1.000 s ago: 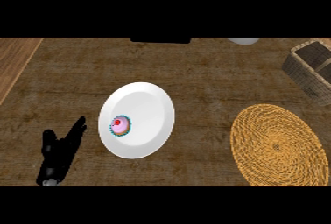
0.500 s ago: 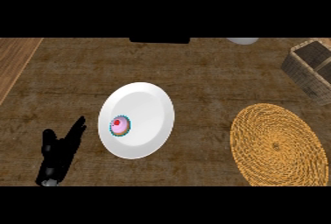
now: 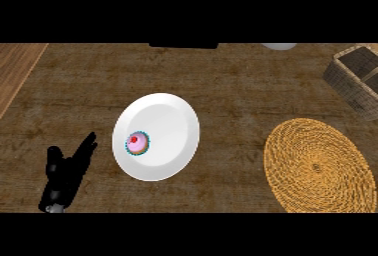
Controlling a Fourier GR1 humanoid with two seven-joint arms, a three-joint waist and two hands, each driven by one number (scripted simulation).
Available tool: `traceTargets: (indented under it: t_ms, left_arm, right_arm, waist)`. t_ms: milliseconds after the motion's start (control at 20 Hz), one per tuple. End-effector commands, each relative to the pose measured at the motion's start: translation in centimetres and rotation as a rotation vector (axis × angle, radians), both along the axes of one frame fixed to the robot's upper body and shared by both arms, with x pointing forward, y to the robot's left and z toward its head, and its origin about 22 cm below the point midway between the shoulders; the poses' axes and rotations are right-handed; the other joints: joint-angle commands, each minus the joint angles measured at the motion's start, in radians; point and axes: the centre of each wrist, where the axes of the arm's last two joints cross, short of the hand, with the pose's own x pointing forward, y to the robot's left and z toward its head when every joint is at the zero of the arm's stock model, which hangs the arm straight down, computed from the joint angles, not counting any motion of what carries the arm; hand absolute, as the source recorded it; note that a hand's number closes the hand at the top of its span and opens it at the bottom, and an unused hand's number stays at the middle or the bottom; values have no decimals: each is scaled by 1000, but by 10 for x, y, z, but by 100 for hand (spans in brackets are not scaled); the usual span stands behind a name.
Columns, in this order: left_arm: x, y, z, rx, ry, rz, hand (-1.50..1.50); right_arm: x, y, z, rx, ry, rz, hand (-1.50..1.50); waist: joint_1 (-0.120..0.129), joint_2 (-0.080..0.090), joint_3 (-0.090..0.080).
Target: Pick the eggplant from the placemat and place it in the basket
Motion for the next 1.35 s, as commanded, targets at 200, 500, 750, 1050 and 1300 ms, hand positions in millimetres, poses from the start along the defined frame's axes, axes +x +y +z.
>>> traceTargets:
  t_ms: [200, 500, 750, 1050, 1300]
  left_arm:
    - [-3, 0, -11, -27, 66, 5, 0]
    - [-8, -9, -20, -26, 64, -17, 0]
    - [-6, -4, -17, -19, 73, -10, 0]
    - [-10, -5, -20, -26, 65, -20, 0]
    - [-6, 4, -14, -12, 65, -11, 0]
  right_arm:
    - [-11, -19, -7, -262, 8, -49, -150]
    - [-15, -31, -20, -208, -70, -57, -150]
    - [-25, -44, -11, -119, -121, -94, -150]
    - [-56, -73, -1, -3, -105, -213, -150]
    - [-88, -95, 15, 14, -87, -266, -150]
  waist:
    - [14, 13, -5]
    - [20, 15, -4]
    - [9, 11, -4]
    - [17, 21, -2]
    - [13, 23, 0]
